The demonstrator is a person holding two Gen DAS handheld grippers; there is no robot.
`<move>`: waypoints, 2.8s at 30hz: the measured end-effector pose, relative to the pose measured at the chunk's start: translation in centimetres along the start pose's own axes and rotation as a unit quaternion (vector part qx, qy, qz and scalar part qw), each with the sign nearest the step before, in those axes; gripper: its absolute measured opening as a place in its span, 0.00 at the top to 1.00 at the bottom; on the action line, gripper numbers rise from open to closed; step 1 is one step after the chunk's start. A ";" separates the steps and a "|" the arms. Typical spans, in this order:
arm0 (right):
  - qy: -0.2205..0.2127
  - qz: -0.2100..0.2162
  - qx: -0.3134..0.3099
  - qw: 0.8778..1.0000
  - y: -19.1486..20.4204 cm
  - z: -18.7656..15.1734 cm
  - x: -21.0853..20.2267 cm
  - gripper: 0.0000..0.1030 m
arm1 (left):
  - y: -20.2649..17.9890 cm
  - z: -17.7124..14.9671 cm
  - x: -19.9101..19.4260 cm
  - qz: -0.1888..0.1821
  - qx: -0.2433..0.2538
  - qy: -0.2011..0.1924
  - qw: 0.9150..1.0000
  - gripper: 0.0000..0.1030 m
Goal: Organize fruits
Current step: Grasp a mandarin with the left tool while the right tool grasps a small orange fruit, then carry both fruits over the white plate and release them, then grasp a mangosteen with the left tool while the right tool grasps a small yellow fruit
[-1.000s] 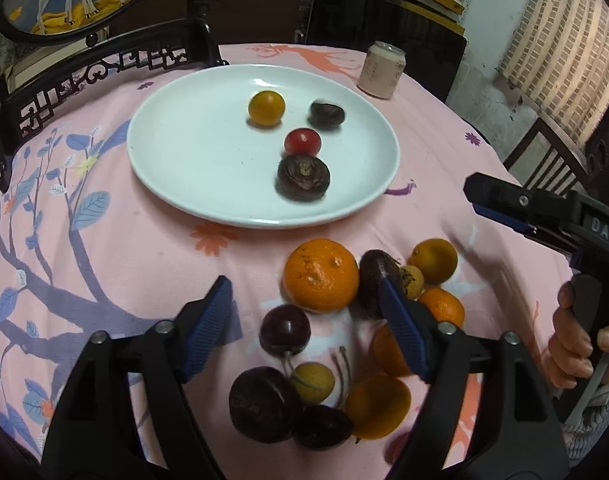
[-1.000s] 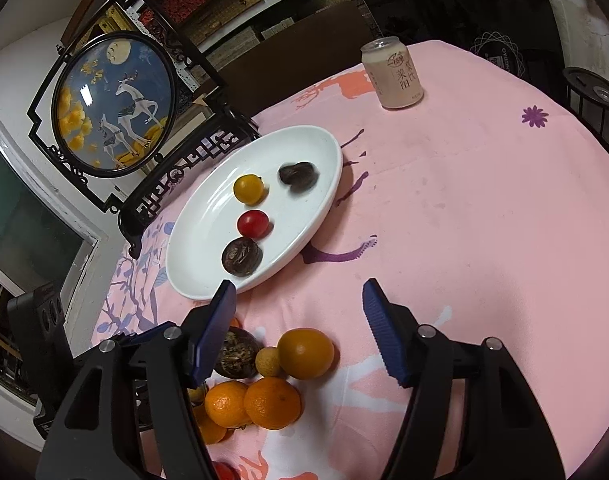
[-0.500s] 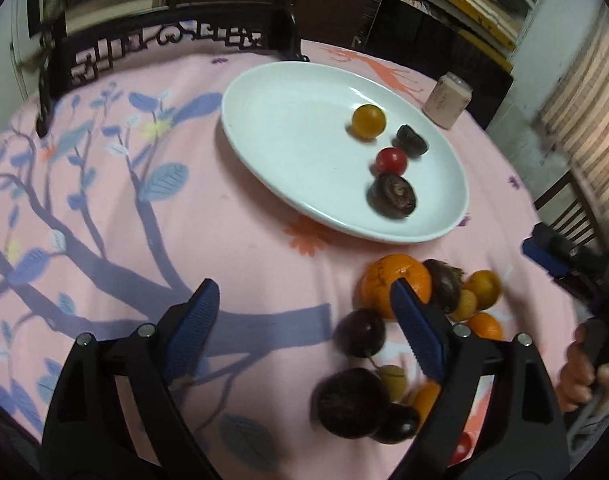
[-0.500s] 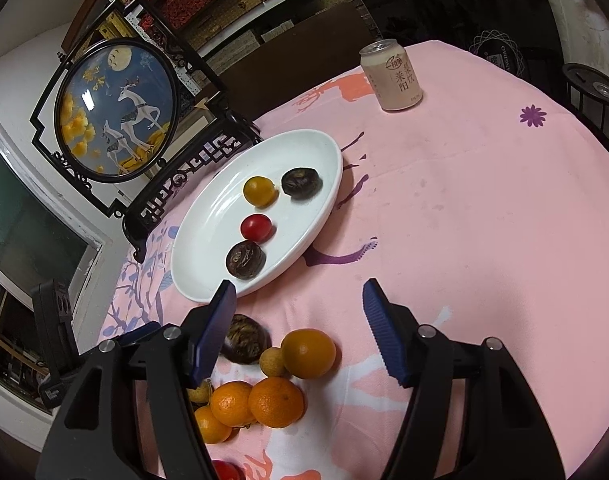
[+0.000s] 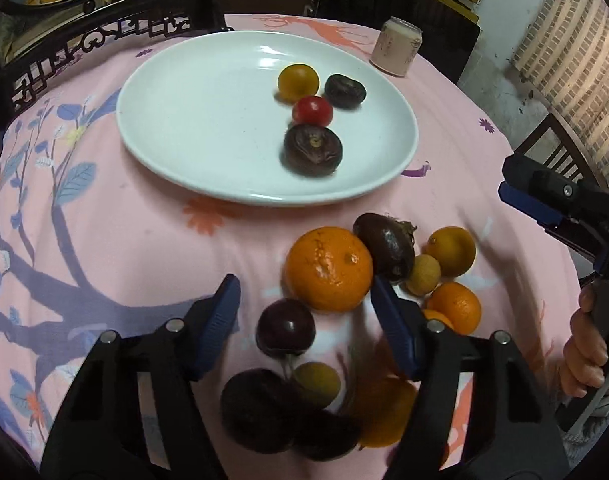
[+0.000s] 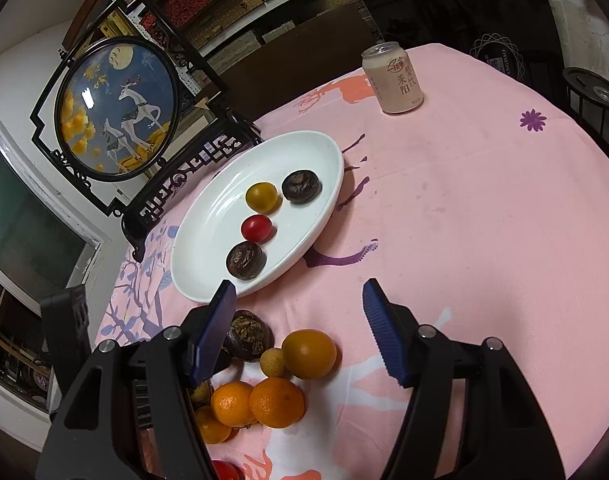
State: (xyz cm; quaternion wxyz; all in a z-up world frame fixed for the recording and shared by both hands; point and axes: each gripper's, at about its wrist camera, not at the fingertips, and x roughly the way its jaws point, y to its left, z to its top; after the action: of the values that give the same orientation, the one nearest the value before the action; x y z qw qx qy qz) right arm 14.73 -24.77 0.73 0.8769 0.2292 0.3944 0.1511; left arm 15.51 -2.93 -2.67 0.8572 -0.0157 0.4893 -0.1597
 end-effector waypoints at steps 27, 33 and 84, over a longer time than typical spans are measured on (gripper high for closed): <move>0.095 -0.037 -0.052 0.993 0.5 -2.9 3.9 0.51 | 4.5 -1.8 -4.3 0.016 -0.039 -0.058 0.997 0.57; 0.090 -0.032 -0.050 0.994 0.3 -2.7 3.7 0.64 | 4.7 -1.9 -4.2 0.016 -0.039 -0.059 0.997 0.57; 0.006 0.020 0.023 1.000 0.2 0.8 0.4 0.41 | -3.0 -0.3 -1.7 0.028 0.046 -0.035 0.998 0.29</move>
State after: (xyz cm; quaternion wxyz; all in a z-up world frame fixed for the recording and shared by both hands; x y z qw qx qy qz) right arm 15.57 -24.59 1.02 0.8661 0.2560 0.3981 0.1609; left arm 13.69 -5.24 -0.81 0.8779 0.0316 0.4513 -0.1572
